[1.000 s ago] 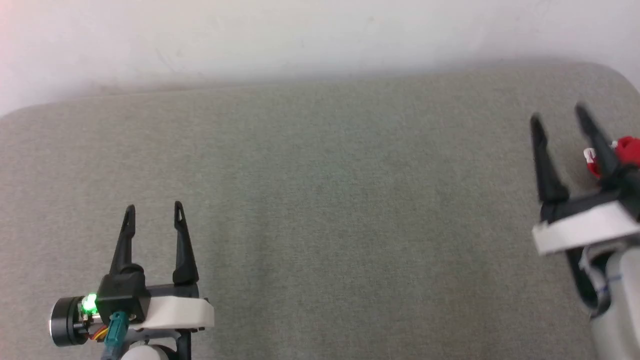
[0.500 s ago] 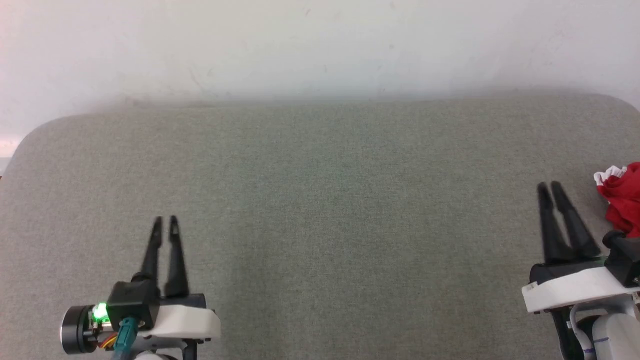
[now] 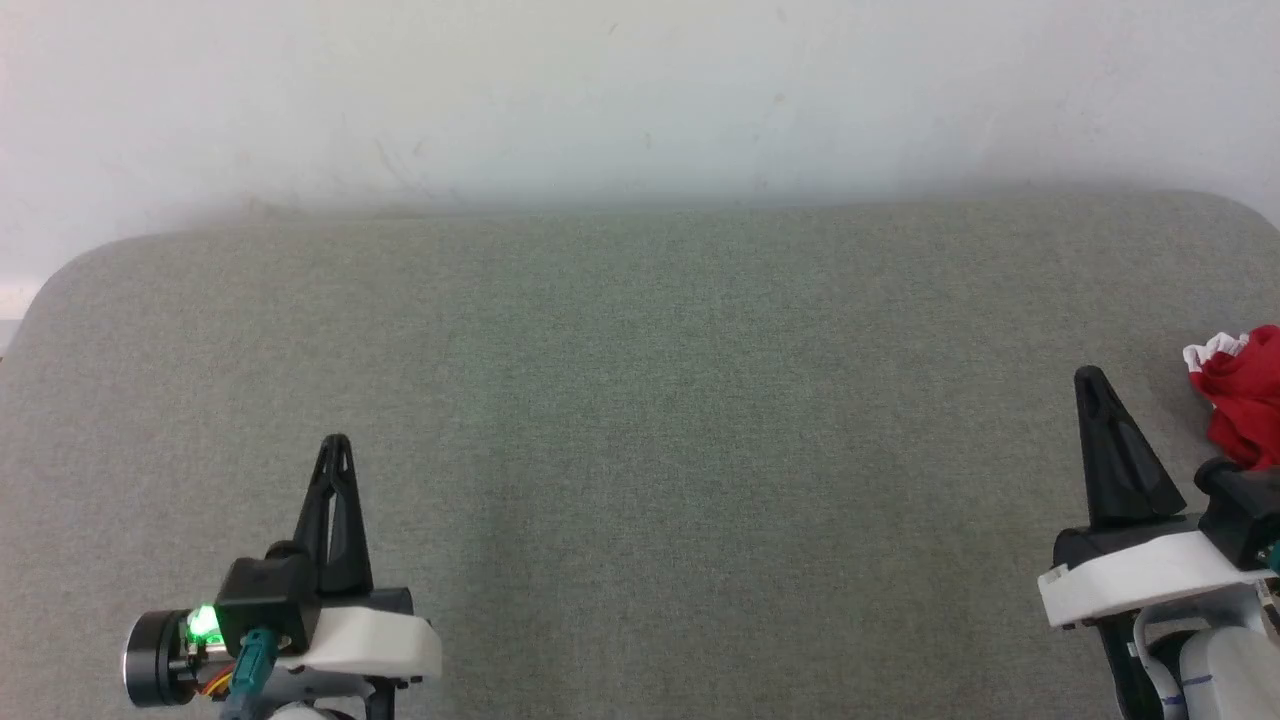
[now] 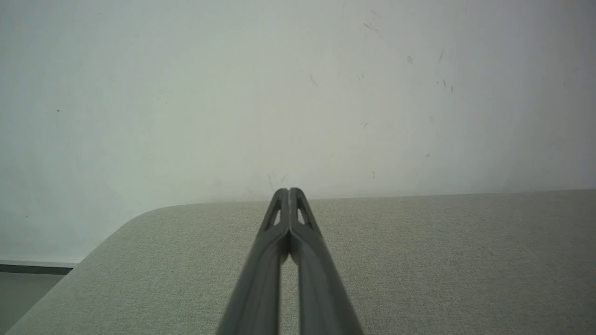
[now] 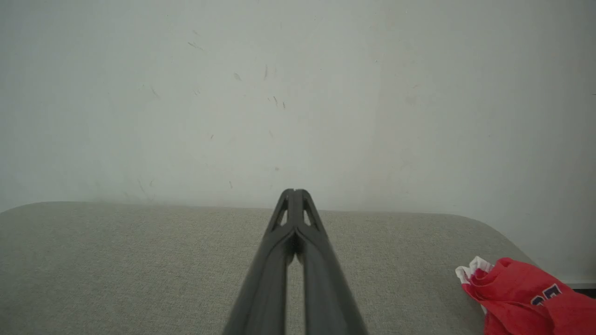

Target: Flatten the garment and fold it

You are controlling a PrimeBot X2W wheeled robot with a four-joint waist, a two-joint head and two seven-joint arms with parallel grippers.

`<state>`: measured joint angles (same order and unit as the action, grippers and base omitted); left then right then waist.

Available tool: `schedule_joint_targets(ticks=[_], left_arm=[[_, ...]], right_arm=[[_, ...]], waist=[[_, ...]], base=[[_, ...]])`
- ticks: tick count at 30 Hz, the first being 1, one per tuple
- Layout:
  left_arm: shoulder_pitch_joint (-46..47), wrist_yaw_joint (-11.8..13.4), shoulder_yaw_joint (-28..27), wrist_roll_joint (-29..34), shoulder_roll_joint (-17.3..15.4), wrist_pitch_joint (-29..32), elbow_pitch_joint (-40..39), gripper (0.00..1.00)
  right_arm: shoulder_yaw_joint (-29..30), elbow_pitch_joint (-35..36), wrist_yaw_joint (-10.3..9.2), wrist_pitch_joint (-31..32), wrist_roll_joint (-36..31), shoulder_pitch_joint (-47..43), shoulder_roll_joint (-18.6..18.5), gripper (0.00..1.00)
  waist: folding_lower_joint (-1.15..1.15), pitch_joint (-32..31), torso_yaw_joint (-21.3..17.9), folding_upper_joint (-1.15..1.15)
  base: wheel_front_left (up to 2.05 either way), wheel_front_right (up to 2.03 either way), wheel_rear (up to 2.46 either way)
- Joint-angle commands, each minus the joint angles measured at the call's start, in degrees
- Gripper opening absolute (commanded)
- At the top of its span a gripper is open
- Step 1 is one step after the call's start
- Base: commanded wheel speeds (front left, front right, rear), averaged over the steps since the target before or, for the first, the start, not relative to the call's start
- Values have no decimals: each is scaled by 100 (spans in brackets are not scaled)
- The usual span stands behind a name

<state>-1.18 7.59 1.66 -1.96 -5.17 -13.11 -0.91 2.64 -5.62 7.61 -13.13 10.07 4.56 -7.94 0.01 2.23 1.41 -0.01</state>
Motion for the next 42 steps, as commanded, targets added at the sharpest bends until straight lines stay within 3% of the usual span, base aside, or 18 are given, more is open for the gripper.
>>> schedule_joint_targets(ticks=[1, 42], left_arm=[[13, -48, -16, 24, 25, 28, 10, 0], [52, -308, -71, 87, 100, 496, 40, 0]], right_arm=[[-18, 56, -1, 29, -74, -55, 42, 0], [-108, 241, -5, 498, -415, -201, 211, 0]], waist=[[0, -4, -2, 1], [-1, -84, -53, 1]], base=[[0, 0, 0], [0, 0, 0]])
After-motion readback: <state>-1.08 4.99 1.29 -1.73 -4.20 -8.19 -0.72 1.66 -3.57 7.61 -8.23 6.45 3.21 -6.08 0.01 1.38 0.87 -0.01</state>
